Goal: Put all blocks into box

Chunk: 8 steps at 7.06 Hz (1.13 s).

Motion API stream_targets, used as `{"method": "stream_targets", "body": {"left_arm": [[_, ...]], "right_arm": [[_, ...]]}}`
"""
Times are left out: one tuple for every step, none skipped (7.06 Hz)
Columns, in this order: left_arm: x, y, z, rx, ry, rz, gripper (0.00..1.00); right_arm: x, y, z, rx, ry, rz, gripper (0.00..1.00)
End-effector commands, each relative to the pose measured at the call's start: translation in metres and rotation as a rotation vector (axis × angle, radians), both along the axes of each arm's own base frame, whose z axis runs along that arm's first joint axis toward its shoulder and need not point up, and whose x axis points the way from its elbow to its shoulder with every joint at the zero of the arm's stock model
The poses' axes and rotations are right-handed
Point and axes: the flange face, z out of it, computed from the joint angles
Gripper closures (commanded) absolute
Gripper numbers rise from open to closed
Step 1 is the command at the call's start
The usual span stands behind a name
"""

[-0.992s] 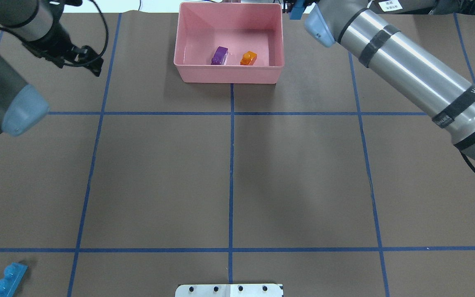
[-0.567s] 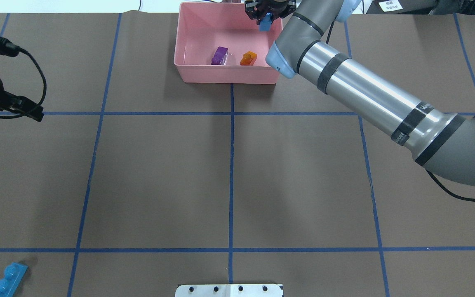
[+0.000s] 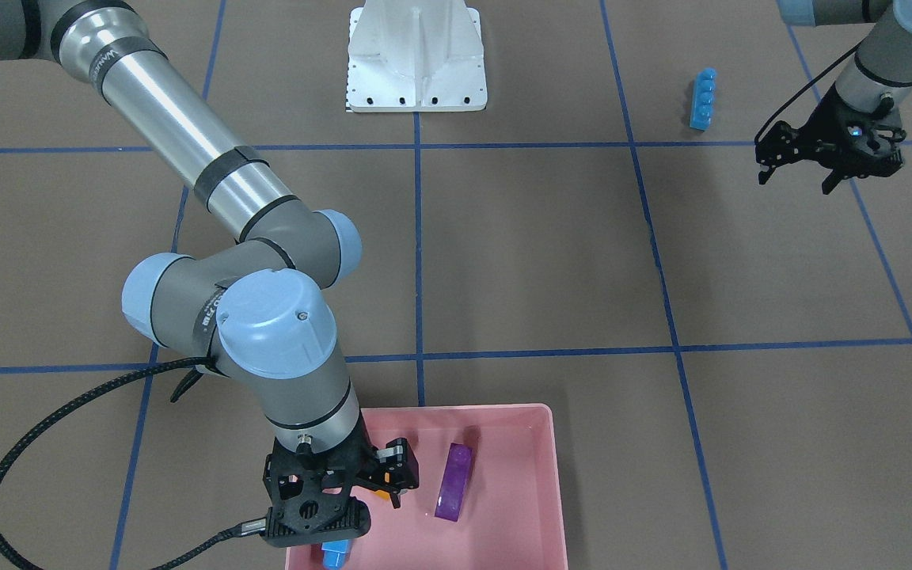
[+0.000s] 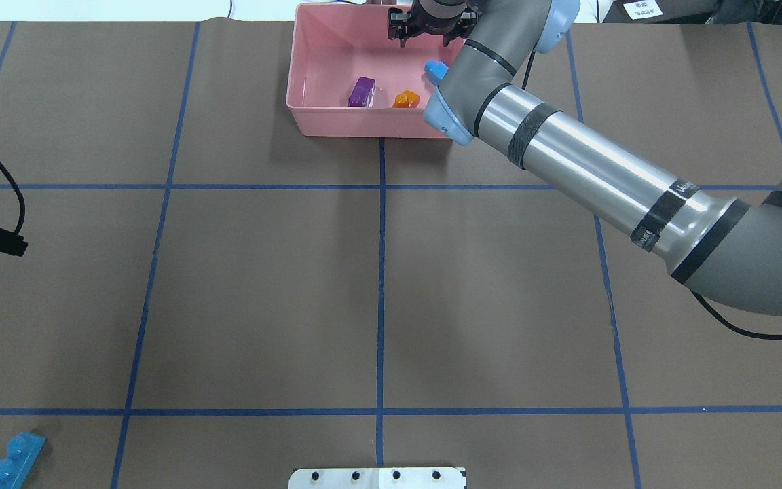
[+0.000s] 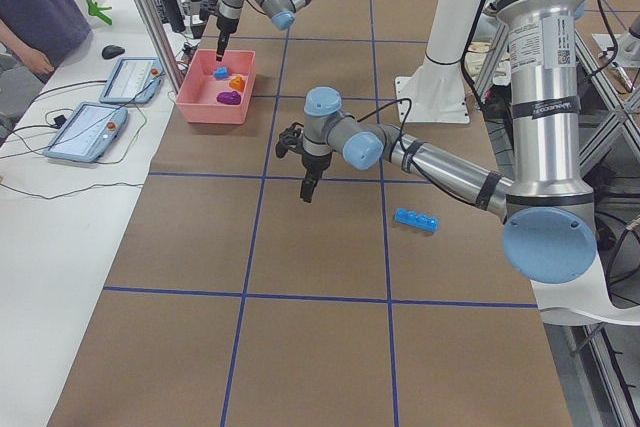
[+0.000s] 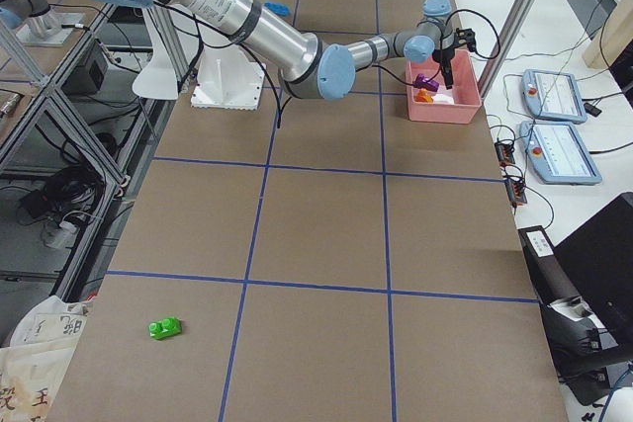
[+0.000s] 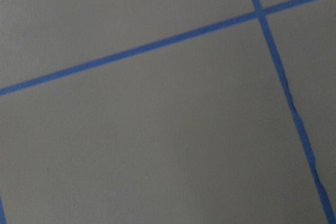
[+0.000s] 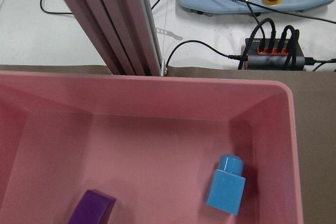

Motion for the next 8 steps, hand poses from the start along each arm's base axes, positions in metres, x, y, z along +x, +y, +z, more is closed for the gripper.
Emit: {"method": "stream_targets", "body": {"left_arm": [[0.017,0.075,0.033,-0.042,0.046,-0.02,0.0],[0.002,0.101,0.047,-0.051,0.054,0.0,0.0],[-0.011,0.123,0.056,-0.055,0.071,0.011,0.0],[-0.006,0.134,0.057,-0.065,0.081,0.009,0.0],[0.005,0.142,0.057,-0.078,0.078,0.004,0.0],[0.02,0.151,0.053,-0.083,0.08,-0.001,0.0],[0.035,0.163,0.05,-0.095,0.075,0.001,0.0],[0.047,0.175,0.044,-0.099,0.078,0.008,0.0]], "right_arm": [[0.041,0.006,-0.04,-0.1,0.001,-0.037,0.0],[0.065,0.016,-0.066,-0.163,0.01,-0.066,0.0],[0.089,0.032,-0.072,-0.212,0.016,-0.079,0.0],[0.115,0.063,-0.052,-0.204,0.068,-0.13,0.0],[0.146,0.102,-0.017,-0.182,0.131,-0.2,0.0],[0.179,0.136,0.026,-0.158,0.164,-0.24,0.0],[0.204,0.162,0.066,-0.148,0.179,-0.257,0.0],[0.221,0.184,0.096,-0.139,0.195,-0.283,0.0]]}}
